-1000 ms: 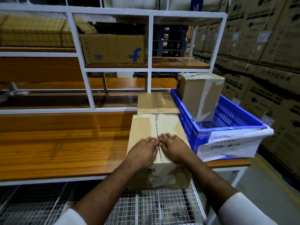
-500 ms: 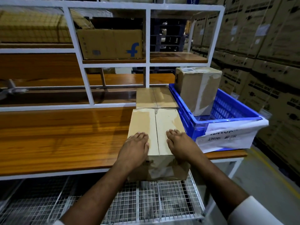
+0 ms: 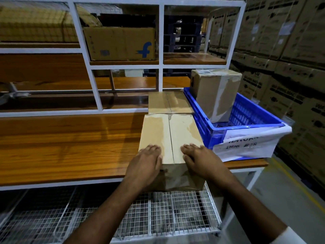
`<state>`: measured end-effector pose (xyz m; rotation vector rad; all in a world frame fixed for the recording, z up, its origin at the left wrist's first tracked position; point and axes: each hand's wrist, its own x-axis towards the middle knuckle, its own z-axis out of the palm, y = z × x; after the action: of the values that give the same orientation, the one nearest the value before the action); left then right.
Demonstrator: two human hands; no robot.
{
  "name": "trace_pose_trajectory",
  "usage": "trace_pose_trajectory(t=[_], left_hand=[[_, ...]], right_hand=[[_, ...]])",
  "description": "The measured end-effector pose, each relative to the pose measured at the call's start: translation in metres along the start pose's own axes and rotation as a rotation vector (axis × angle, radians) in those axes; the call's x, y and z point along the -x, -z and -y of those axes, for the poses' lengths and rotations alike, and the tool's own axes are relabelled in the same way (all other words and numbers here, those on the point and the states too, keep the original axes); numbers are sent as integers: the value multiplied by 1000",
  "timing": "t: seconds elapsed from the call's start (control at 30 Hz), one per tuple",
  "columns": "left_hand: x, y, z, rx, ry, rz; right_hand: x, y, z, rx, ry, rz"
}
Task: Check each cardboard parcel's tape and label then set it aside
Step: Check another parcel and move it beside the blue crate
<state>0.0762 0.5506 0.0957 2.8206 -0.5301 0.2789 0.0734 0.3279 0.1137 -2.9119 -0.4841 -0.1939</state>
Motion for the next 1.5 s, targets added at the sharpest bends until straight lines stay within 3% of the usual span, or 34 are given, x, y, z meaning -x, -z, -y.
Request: trace_pose_trajectory(t=[0.23, 0.37, 0.47, 0.57, 0.8, 1.03, 1.2, 1.37, 1.5], left_hand=[[13, -3, 12, 120, 61, -70], [7, -3, 14, 218, 126, -97], [5, -5, 11, 252, 151, -112], [4, -4, 10, 284, 173, -129], [4, 3, 1, 298, 218, -85], [-8, 7, -9, 774, 289, -59], [-18, 16, -12, 1251, 379, -10], [-29, 34, -7, 1411, 398, 41], [-43, 41, 9, 1344, 403, -34]], right_hand=[[27, -20, -18, -214, -62, -161], [33, -27, -17, -507, -285, -360], [39, -33, -11, -665, -476, -350], [35, -35, -11, -755, -514, -352], [14, 10, 20, -584, -284, -475], [-17, 36, 55, -252, -30, -449], [-30, 37, 78, 3, 91, -412], [-40, 37, 93, 114, 165, -270], [-44, 36, 94, -116, 230, -94]])
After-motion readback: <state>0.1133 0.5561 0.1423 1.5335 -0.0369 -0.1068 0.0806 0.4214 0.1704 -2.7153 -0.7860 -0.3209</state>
